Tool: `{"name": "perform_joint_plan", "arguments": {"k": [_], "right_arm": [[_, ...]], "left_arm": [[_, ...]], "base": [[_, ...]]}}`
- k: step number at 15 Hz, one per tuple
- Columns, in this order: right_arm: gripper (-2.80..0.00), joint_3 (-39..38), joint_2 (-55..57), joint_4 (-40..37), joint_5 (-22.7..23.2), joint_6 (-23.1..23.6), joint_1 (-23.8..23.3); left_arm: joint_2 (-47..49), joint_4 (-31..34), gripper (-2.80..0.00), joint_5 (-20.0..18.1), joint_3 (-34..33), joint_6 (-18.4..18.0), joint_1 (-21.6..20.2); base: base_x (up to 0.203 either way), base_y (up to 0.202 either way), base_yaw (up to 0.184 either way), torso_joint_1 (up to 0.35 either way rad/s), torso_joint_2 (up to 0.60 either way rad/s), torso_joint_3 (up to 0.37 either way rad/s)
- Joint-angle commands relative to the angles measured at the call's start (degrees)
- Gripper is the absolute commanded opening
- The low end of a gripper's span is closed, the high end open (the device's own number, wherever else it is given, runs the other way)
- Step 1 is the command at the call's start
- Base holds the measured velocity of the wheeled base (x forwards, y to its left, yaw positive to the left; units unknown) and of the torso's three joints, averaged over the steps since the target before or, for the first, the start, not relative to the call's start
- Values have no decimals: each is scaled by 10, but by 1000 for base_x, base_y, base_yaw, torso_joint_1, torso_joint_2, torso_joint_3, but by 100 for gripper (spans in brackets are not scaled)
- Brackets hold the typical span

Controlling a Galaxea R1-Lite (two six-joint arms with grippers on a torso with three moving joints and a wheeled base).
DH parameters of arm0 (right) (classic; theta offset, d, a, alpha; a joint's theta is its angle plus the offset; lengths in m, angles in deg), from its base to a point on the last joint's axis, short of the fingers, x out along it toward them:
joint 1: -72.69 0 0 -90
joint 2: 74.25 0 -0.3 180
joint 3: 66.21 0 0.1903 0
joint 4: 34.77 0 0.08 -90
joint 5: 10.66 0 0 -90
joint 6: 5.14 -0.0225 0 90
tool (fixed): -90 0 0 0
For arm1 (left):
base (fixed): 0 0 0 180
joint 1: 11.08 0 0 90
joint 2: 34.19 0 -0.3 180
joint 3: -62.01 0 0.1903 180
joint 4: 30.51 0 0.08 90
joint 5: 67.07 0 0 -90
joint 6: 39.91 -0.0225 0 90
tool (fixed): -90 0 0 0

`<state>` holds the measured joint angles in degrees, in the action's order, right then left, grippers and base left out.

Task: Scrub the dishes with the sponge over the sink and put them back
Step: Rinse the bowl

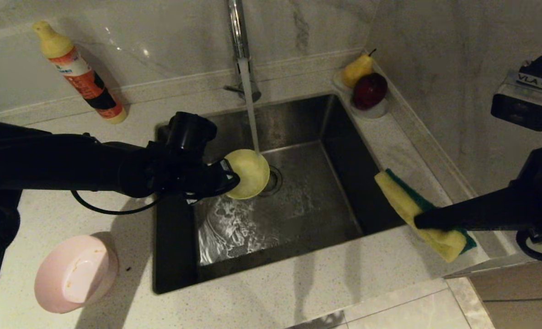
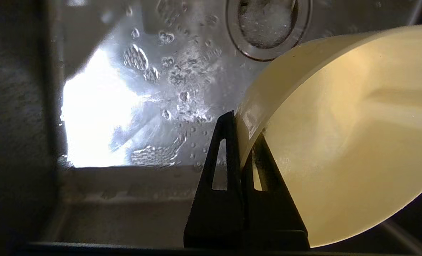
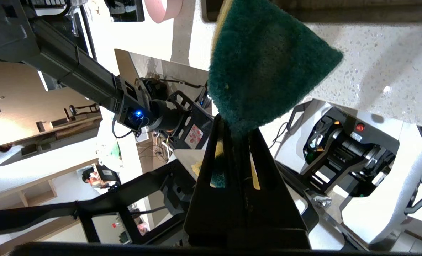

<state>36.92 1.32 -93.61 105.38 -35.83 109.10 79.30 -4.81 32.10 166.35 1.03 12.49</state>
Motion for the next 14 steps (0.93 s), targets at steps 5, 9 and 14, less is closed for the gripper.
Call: {"name": "perform_joint_plan", "arguments": {"k": [5, 9, 14], "right_arm": [[-280, -19, 4, 1, 2, -1, -7], [-280, -31, 2, 19, 2, -1, -8], [-280, -36, 5, 20, 2, -1, -8]], "left_arm": [[38, 10, -280, 0, 35, 3, 6], [36, 28, -280, -3, 34, 3, 7], [16, 99, -280, -62, 34, 4, 6]], "base": [[0, 0, 0, 0, 0, 0], [0, 0, 0, 0, 0, 0], [0, 0, 0, 0, 0, 0]]}}
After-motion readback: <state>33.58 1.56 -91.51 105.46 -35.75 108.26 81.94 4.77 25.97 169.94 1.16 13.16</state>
